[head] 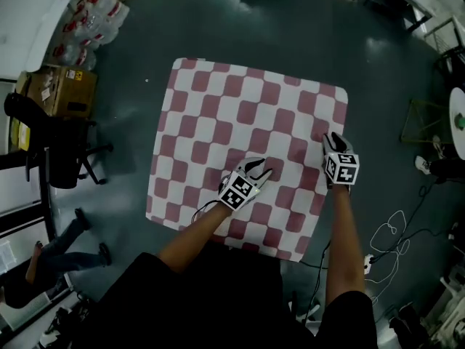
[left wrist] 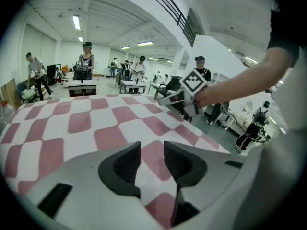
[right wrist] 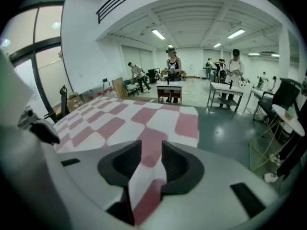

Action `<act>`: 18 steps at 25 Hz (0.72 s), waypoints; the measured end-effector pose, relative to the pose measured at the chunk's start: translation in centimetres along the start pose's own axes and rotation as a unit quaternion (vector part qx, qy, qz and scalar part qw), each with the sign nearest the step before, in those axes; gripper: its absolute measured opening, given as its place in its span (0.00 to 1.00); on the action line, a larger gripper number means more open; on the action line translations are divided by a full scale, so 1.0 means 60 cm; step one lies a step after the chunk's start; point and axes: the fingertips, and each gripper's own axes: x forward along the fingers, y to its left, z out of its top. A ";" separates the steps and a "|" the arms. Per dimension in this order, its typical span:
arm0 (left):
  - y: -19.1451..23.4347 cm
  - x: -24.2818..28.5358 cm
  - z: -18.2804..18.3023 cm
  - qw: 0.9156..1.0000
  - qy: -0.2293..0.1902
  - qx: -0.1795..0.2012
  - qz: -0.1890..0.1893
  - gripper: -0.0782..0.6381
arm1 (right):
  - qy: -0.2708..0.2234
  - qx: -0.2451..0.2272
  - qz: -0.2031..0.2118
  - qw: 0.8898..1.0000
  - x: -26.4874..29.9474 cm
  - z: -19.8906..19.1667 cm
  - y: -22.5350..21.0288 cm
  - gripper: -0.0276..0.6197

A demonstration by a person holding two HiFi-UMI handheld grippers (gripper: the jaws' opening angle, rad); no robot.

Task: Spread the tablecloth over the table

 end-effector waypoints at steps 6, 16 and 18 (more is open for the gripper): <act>0.072 -0.165 -0.167 0.998 0.036 -0.035 0.042 0.33 | 0.028 -0.013 0.018 0.999 -0.109 -0.183 0.214 0.27; 0.054 -0.330 -0.204 0.996 -0.067 -0.056 -0.013 0.30 | -0.070 0.035 -0.053 0.996 -0.257 -0.114 0.387 0.27; 0.017 -0.407 -0.195 0.993 -0.099 -0.053 -0.038 0.13 | -0.115 0.055 -0.076 0.989 -0.337 -0.105 0.495 0.27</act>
